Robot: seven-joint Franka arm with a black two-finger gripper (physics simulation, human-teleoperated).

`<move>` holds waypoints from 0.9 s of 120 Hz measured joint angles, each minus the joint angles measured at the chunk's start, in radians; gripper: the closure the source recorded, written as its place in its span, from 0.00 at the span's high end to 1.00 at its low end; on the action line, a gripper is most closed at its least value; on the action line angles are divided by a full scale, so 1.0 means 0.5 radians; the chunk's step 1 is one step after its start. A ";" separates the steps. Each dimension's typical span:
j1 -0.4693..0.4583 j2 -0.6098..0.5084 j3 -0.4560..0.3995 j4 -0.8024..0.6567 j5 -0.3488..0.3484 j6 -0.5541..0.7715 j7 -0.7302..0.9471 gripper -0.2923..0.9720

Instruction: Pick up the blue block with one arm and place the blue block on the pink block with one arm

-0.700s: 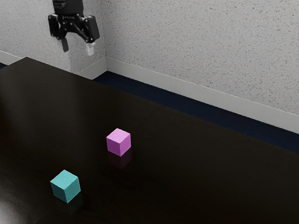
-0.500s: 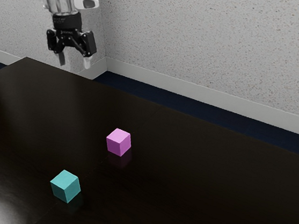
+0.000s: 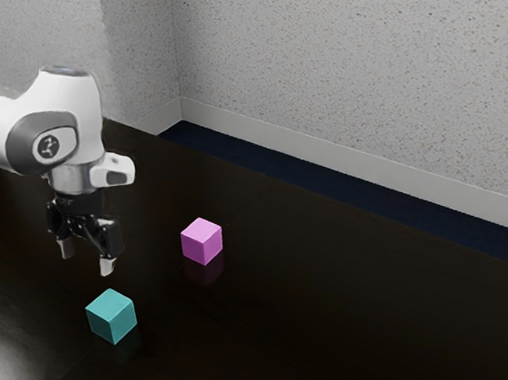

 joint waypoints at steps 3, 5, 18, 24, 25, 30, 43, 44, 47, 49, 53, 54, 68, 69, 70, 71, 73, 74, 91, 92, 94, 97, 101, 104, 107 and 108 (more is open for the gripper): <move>0.000 0.008 -0.001 -0.031 0.006 0.068 0.003 0.76; 0.001 0.019 -0.001 -0.046 0.009 0.112 0.005 0.76; 0.002 0.055 -0.069 -0.155 0.037 0.373 0.015 0.76; 0.003 0.057 -0.092 -0.212 0.044 0.478 0.019 0.76; 0.003 0.058 -0.094 -0.219 0.045 0.493 0.020 0.76; 0.005 0.061 -0.100 -0.263 0.046 0.564 0.022 0.76; 0.010 0.065 -0.107 -0.355 0.042 0.702 0.017 0.77; 0.010 0.066 -0.107 -0.360 0.042 0.710 0.016 0.77; 0.010 0.067 -0.108 -0.375 0.041 0.732 0.014 0.77; 0.010 0.070 -0.108 -0.382 0.040 0.745 0.012 0.77; 0.010 0.081 -0.108 -0.391 0.039 0.768 0.009 0.77; 0.010 0.085 -0.108 -0.392 0.039 0.774 0.009 0.77; 0.011 0.175 -0.107 -0.399 0.037 0.857 0.000 0.77; 0.011 0.182 -0.107 -0.398 0.037 0.862 0.000 0.77; 0.011 0.188 -0.106 -0.398 0.037 0.868 -0.001 0.77; 0.011 0.196 -0.106 -0.398 0.036 0.875 -0.002 0.77; 0.011 0.211 -0.105 -0.397 0.036 0.888 -0.003 0.77; 0.011 0.217 -0.104 -0.396 0.036 0.894 -0.003 0.77; 0.014 0.339 -0.089 -0.384 0.036 1.010 -0.009 0.77; 0.014 0.342 -0.089 -0.383 0.036 1.016 -0.009 0.77; 0.014 0.350 -0.088 -0.383 0.036 1.029 -0.009 0.77; 0.014 0.365 -0.088 -0.382 0.037 1.047 -0.009 0.76; 0.014 0.378 -0.088 -0.382 0.037 1.070 -0.009 0.75; 0.014 0.383 -0.088 -0.381 0.038 1.085 -0.009 0.74; 0.014 0.387 -0.088 -0.382 0.038 1.098 -0.009 0.73; 0.014 0.388 -0.088 -0.382 0.038 1.102 -0.009 0.72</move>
